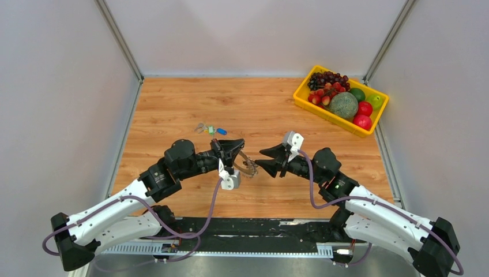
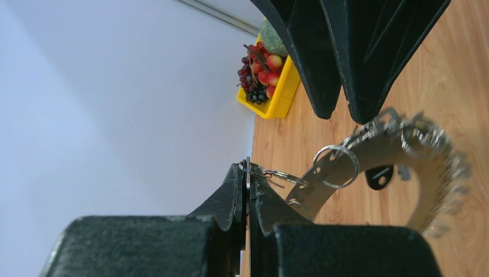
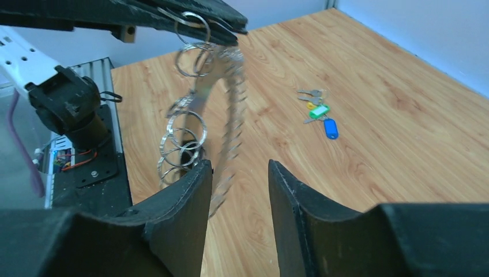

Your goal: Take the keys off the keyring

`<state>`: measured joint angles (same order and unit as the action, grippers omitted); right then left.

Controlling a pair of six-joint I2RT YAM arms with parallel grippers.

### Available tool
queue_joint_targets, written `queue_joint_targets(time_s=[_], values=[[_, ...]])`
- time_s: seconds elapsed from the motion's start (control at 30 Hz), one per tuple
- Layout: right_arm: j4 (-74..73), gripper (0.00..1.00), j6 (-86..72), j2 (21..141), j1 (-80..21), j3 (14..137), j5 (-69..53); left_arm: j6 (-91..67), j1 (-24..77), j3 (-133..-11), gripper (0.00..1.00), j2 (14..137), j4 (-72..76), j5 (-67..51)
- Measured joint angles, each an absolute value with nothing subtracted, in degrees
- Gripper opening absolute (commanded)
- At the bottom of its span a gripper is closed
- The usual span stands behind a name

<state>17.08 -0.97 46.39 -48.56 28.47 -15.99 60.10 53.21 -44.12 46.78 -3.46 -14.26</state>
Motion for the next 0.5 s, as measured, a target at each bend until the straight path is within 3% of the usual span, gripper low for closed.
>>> queue_joint_targets(time_s=[0.4,0.5], values=[[18.3,0.42,-1.3,46.3,-48.6,31.6,-20.3,59.3,53.2,-42.6,0.0,46.4,-0.1,-16.6],[18.3,0.37,-1.3,45.6,-48.6,32.0,-20.9,59.3,53.2,-42.4,0.0,46.4,0.2,-17.0]])
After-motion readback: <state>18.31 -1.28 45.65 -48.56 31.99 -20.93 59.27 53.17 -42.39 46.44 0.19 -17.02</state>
